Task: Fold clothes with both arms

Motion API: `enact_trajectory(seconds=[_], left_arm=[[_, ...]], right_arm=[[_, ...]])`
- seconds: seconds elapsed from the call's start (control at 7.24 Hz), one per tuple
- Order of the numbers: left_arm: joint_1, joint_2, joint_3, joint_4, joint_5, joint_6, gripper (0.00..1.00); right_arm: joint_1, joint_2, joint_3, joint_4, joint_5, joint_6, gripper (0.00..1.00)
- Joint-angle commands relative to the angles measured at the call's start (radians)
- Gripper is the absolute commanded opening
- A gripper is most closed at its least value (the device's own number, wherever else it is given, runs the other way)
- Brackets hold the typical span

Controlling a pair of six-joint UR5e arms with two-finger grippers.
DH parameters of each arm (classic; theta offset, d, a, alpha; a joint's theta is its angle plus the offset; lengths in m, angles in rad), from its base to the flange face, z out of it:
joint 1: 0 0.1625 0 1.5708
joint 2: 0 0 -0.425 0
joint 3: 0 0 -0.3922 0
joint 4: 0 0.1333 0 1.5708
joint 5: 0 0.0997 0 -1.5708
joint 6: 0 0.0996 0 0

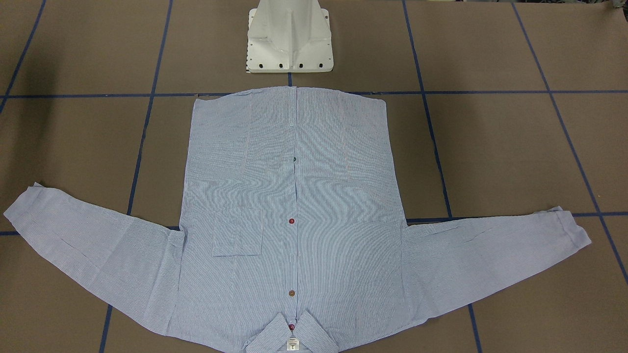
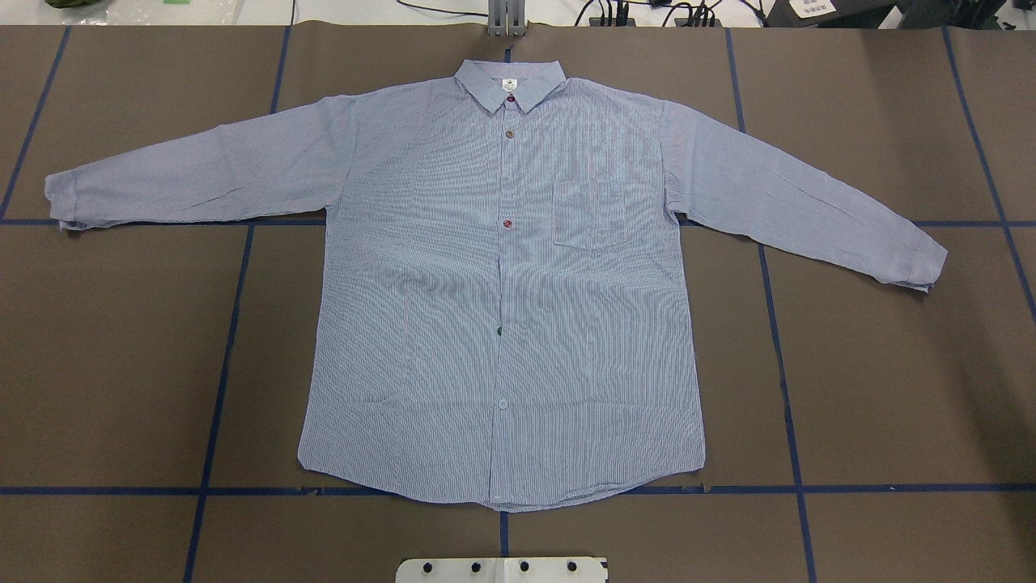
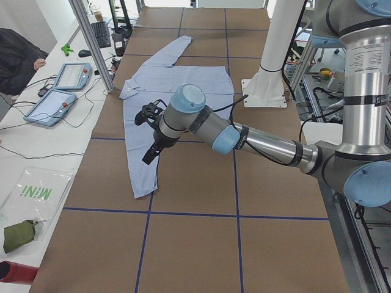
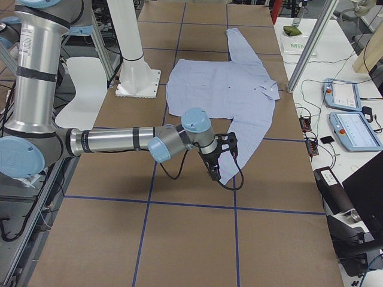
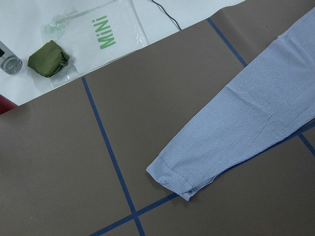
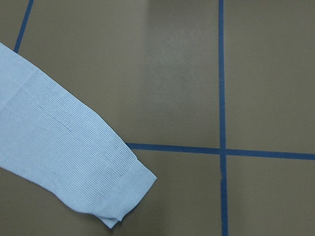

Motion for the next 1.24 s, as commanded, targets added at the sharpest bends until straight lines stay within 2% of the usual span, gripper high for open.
enact_trajectory(seconds=[0.0, 0.14, 0.28, 0.55, 0.83, 0.97, 1.11], left_arm=[[0.000, 0.004, -0.001, -0.009, -0.001, 0.003, 1.00], [0.000, 0.004, 0.000, -0.015, -0.001, 0.001, 1.00], [0.002, 0.004, -0.001, -0.015, -0.001, 0.003, 1.00], [0.000, 0.004, -0.003, -0.015, -0.001, 0.003, 1.00], [0.000, 0.004, -0.003, -0.015, -0.001, 0.003, 1.00], [0.002, 0.004, -0.003, -0.015, -0.001, 0.003, 1.00], [0.000, 0.004, -0.003, -0.015, -0.001, 0.003, 1.00]], right_arm=[[-0.166, 0.000, -0.106, 0.289, -0.114, 0.322, 0.99], [-0.245, 0.000, -0.133, 0.380, -0.187, 0.434, 0.99], [-0.312, 0.000, -0.149, 0.415, -0.255, 0.499, 0.99], [-0.382, 0.002, -0.225, 0.491, -0.338, 0.544, 0.95], [-0.461, 0.008, -0.241, 0.518, -0.421, 0.590, 0.77], [-0.474, 0.008, -0.252, 0.521, -0.429, 0.591, 0.71], [-0.480, 0.008, -0.269, 0.521, -0.435, 0.590, 0.70]])
